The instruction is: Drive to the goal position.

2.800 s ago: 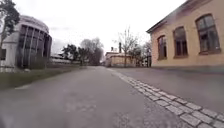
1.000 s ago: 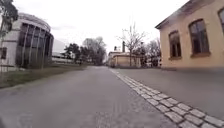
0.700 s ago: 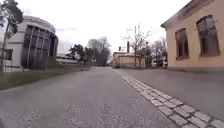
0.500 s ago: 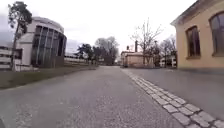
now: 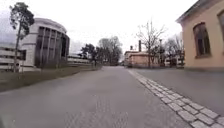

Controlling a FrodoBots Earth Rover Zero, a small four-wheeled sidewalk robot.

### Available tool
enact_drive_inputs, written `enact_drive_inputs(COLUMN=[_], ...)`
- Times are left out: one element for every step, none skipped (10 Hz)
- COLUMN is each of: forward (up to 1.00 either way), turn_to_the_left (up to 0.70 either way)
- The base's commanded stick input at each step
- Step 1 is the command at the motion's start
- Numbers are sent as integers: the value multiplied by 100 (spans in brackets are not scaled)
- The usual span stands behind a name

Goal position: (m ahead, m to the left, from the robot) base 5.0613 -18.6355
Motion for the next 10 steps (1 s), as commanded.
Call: enact_drive_inputs(forward=[100, 100, 100, 100, 100, 100, 100, 100, 100, 100], turn_to_the_left=[0, 0, 0, 0, 0, 0, 0, 0, 0, 0])
